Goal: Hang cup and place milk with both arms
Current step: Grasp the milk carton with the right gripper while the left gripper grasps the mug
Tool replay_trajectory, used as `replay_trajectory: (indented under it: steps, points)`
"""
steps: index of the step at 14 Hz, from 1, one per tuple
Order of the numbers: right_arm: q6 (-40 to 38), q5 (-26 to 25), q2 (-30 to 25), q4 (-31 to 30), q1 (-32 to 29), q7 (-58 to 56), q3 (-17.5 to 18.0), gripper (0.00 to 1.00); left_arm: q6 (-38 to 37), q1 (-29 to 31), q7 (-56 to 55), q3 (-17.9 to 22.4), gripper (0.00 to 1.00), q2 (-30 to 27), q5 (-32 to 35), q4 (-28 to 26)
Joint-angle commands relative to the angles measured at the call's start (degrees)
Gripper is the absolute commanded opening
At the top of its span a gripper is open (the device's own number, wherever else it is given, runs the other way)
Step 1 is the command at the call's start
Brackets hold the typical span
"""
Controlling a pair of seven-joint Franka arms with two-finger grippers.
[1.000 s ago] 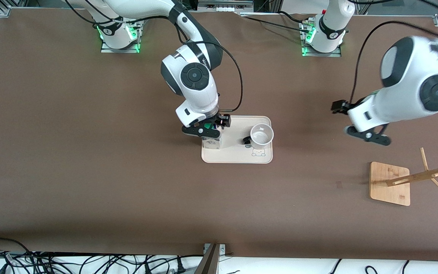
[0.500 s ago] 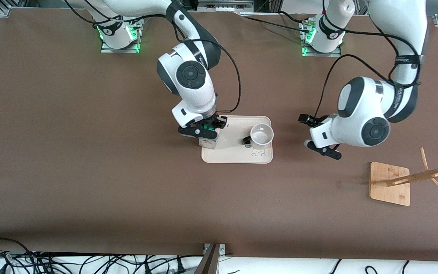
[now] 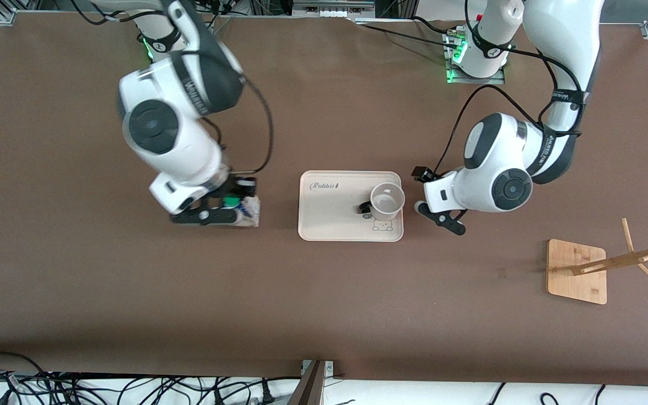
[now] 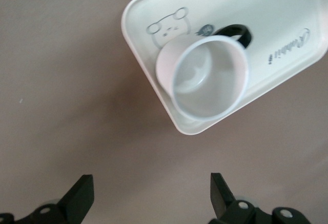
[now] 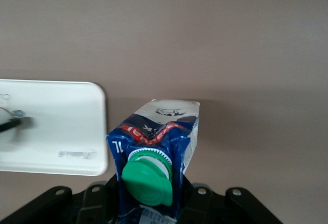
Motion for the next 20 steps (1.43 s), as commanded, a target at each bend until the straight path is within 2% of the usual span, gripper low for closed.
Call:
replay_trajectory:
  steps: [1, 3, 6, 9, 11, 13, 15, 16, 18, 20]
  points:
    - [0.44, 1.20, -1.48, -5.24, -5.64, -9.67, 0.55, 0.36, 0.92, -0.14, 3.82, -1.98, 1.00, 0.31, -0.37, 0.64]
    - [2.10, 1.64, -2.18, -8.93, -8.90, -14.16, 0.55, 0.36, 3.02, -1.01, 3.73, -3.39, 1.00, 0.49, 2.33, 0.46]
    - [9.91, 1.73, -5.17, -18.76, -11.10, -18.12, 0.55, 0.36, 6.45, -1.90, 2.68, -6.12, 1.00, 1.63, 7.10, 0.46]
    - [11.87, 2.43, -5.61, -21.42, -11.90, -18.84, 0.47, 0.40, 11.10, -3.47, 2.94, -6.39, 1.00, 3.29, 7.19, -0.94]
    - [14.31, 2.43, -6.05, -23.88, -12.07, -18.84, 0.47, 0.47, 14.53, -5.23, 2.68, -6.56, 1.00, 4.18, 11.20, -2.60]
    - [17.13, 2.43, -6.58, -26.43, -12.08, -18.84, 0.47, 0.52, 16.04, -5.94, 1.37, -7.44, 1.00, 4.44, 12.46, -3.66]
    - [17.14, 2.43, -6.58, -26.44, -12.08, -18.75, 0.38, 0.62, 16.13, -5.95, -2.22, -8.75, 1.00, 4.27, 14.56, -4.63]
    - [17.14, 2.43, -6.58, -26.44, -12.16, -18.40, 0.38, 0.71, 16.04, -6.03, -4.77, -9.54, 1.00, 4.27, 16.05, -4.81]
    - [17.06, 2.43, -6.58, -26.00, -12.08, -17.26, 0.38, 1.00, 16.04, -6.38, -11.18, -11.21, 1.00, 4.35, 17.55, -5.60]
    - [16.53, 2.43, -7.28, -25.21, -12.08, -14.89, 0.47, 1.00, 15.95, -6.47, -14.27, -12.45, 1.00, 4.35, 19.40, -5.86]
